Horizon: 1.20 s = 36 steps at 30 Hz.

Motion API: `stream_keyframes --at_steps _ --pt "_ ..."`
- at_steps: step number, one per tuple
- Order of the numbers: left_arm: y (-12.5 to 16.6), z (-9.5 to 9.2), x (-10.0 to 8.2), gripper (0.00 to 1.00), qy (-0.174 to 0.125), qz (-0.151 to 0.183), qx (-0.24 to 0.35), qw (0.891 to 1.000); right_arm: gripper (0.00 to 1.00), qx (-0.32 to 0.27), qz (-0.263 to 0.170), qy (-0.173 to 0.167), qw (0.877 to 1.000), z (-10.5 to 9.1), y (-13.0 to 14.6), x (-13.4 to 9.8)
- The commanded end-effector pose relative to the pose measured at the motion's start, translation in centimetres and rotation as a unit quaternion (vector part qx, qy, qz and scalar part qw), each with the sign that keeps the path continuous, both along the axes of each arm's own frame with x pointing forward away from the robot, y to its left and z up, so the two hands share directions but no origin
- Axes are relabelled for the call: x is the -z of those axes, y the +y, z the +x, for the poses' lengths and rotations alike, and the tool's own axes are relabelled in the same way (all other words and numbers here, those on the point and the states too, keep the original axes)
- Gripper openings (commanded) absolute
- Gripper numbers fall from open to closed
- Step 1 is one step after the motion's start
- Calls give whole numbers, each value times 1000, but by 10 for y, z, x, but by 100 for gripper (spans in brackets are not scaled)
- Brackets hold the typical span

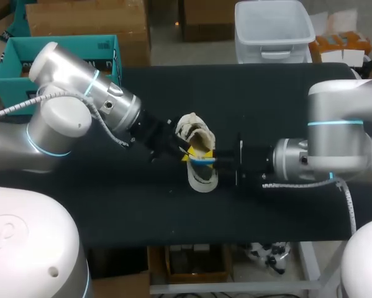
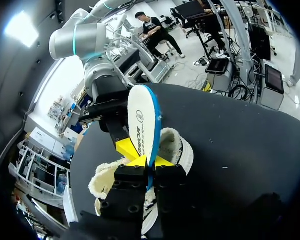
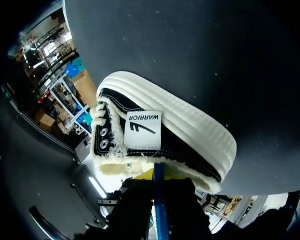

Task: Open the shoe tongue, take the insole out of the shoe, put the insole back into the shoe, and pack the shoe into the shoebox

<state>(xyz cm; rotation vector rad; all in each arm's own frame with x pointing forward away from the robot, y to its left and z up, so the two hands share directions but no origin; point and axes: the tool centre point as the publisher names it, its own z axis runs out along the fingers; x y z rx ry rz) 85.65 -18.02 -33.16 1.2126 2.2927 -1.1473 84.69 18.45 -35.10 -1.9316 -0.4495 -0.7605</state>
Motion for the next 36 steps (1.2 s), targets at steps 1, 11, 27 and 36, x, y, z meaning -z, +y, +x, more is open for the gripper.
stream_keyframes --at_steps 1,11,27,36 --pt "-6 10 9 0 4 6 -6 1000 0 -7 -7 6 1000 14 3 7" --pt "-3 14 14 0 15 12 -16 1000 72 4 -16 18 1000 5 5 4" --pt "-4 6 13 0 21 5 -16 1000 0 46 -36 8 998 -35 1 -12" --pt "0 -22 -5 37 13 -15 21 1000 0 39 -36 2 999 -29 1 -8"
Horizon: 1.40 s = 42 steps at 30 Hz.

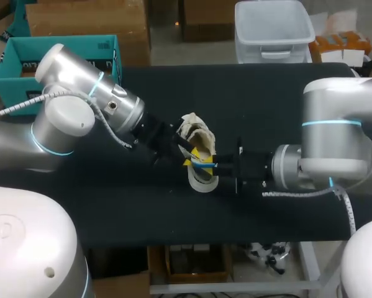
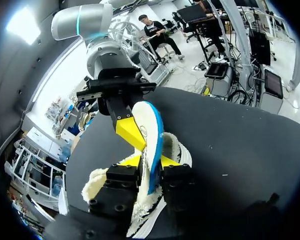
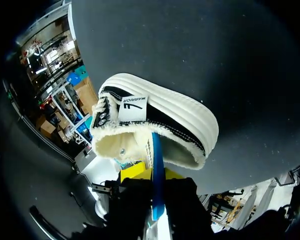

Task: Open the shoe tongue, take the insole out of the shoe, put the insole back into the shoe, and pack the shoe into the shoebox

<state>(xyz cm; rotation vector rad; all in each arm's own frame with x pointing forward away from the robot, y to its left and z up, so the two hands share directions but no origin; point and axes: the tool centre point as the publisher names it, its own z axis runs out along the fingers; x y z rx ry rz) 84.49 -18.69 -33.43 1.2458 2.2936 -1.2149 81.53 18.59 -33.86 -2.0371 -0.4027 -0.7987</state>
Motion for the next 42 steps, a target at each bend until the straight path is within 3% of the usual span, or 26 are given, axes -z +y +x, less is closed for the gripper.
stream_keyframes --at_steps 1,2,3,13,20,24,25,26,27,28,30,31,33,38,42 --pt "6 -12 -8 24 -8 -8 1 1000 0 -3 4 -2 1000 4 0 5" --pt "5 -12 -8 8 -9 -9 1 1000 0 -3 4 -2 1000 4 0 5" --pt "4 -13 -7 0 -17 -9 -2 1000 0 -4 4 -3 1000 4 0 5" --pt "-3 8 8 0 -26 13 -32 999 0 -13 2 -11 1000 22 0 13" --pt "0 25 14 0 -16 23 -53 998 0 -26 -9 9 1000 44 4 26" --pt "0 28 15 0 -10 24 -56 998 0 -28 -7 15 999 44 4 28" --pt "1 27 15 0 -9 24 -55 998 6 -28 -7 15 999 42 4 26" --pt "1 26 15 0 -9 23 -54 998 29 -23 -11 15 1000 39 4 22" --pt "2 25 14 0 -9 23 -53 998 45 -20 -14 14 1000 36 4 19" --pt "1 24 14 0 -9 23 -52 998 48 -16 -20 14 1000 32 5 14" --pt "1 24 14 0 -9 22 -51 998 68 -9 -29 13 999 25 5 7" --pt "1 23 14 0 -9 22 -51 998 69 -4 -34 11 999 22 6 4" --pt "0 23 14 0 -8 22 -49 999 65 6 -43 9 999 13 5 -2" --pt "0 22 14 0 -7 20 -49 999 43 24 -53 7 998 -1 3 -8" --pt "-1 22 14 0 -6 19 -49 999 16 27 -54 10 998 1 0 -6"
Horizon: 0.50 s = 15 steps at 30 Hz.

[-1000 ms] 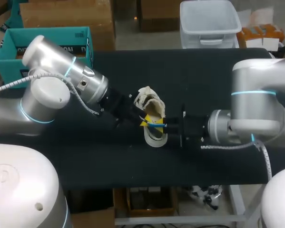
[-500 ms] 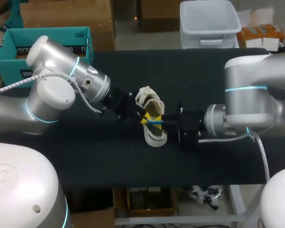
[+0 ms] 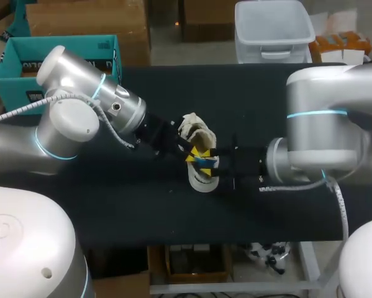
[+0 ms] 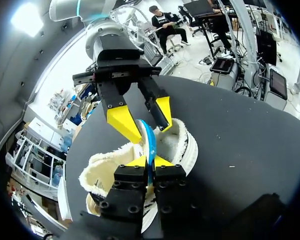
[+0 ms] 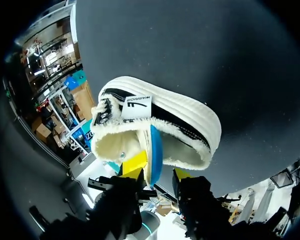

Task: Open the shoe tongue, take the insole out of the shoe, put the insole back into the shoe, and pack the shoe into the shoebox

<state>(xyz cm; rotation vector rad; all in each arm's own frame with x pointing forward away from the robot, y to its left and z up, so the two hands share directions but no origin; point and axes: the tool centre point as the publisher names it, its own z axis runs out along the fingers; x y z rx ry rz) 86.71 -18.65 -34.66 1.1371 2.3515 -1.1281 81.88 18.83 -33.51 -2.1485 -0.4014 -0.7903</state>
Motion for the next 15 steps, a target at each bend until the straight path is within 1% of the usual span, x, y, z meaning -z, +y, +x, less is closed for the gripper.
stream_keyframes --at_steps 1,2,12,13,14,15 --pt "-1 0 1 0 1 -1 0 1000 8 8 -4 0 1000 -2 -2 -1" --pt "-1 0 1 0 1 -1 -1 1000 0 7 -2 0 1000 -1 -3 0" --pt "8 -7 -5 0 6 -9 3 1000 0 -1 3 11 1000 10 -8 11" --pt "9 -8 -7 2 9 -10 6 1000 0 -1 4 11 1000 10 -8 12" --pt "11 -8 -8 25 10 -11 7 1000 0 -2 4 11 1000 11 -8 12" --pt "12 -9 -10 50 10 -12 8 1000 0 -2 4 11 1000 11 -8 12"
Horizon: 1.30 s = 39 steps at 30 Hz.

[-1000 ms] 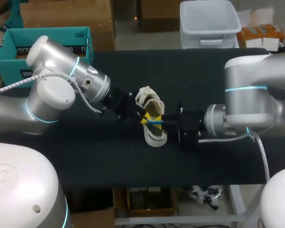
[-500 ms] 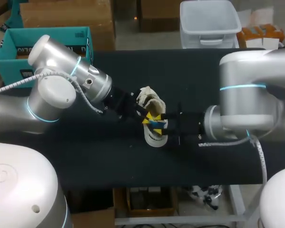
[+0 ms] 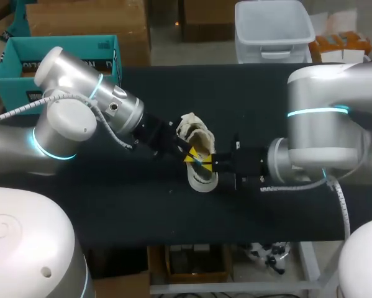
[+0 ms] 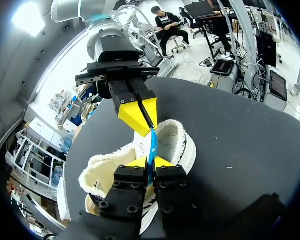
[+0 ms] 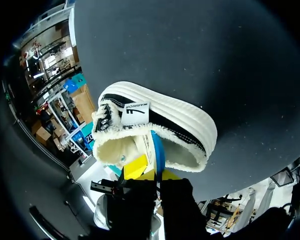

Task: Open the shoe tongue, take the insole out of the shoe, put the insole back into the shoe, and pack the shoe into the shoebox

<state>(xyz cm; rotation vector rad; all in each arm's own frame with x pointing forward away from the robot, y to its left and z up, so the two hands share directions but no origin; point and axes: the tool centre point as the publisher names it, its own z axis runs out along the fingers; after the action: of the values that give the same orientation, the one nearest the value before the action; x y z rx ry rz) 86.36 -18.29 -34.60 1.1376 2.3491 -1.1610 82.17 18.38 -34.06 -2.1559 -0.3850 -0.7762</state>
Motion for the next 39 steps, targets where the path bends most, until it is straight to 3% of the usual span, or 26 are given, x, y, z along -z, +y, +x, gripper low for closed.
stream_keyframes --at_steps 1,2,4,14,28,30,32,36,39 --pt "11 -7 -13 76 7 -8 10 1000 0 -6 2 4 1000 8 -4 7" --pt "13 -8 -16 90 9 -11 13 1000 0 -5 0 5 1000 8 -4 7" --pt "17 -10 -21 100 15 -12 18 1000 0 -5 -4 4 1000 7 -3 5" --pt "37 -6 -45 100 66 -9 5 998 0 -11 -46 20 999 5 3 14" --pt "76 10 -67 100 139 3 -70 988 0 -4 -135 57 989 5 13 44" --pt "83 11 -72 100 148 5 -78 986 23 0 -146 52 988 2 15 39" --pt "89 12 -78 100 157 6 -88 984 34 3 -154 47 987 -2 17 32" --pt "97 12 -84 100 163 14 -104 981 43 4 -171 41 984 -7 18 18" --pt "100 12 -85 100 171 23 -116 978 44 4 -182 37 983 -11 18 9"
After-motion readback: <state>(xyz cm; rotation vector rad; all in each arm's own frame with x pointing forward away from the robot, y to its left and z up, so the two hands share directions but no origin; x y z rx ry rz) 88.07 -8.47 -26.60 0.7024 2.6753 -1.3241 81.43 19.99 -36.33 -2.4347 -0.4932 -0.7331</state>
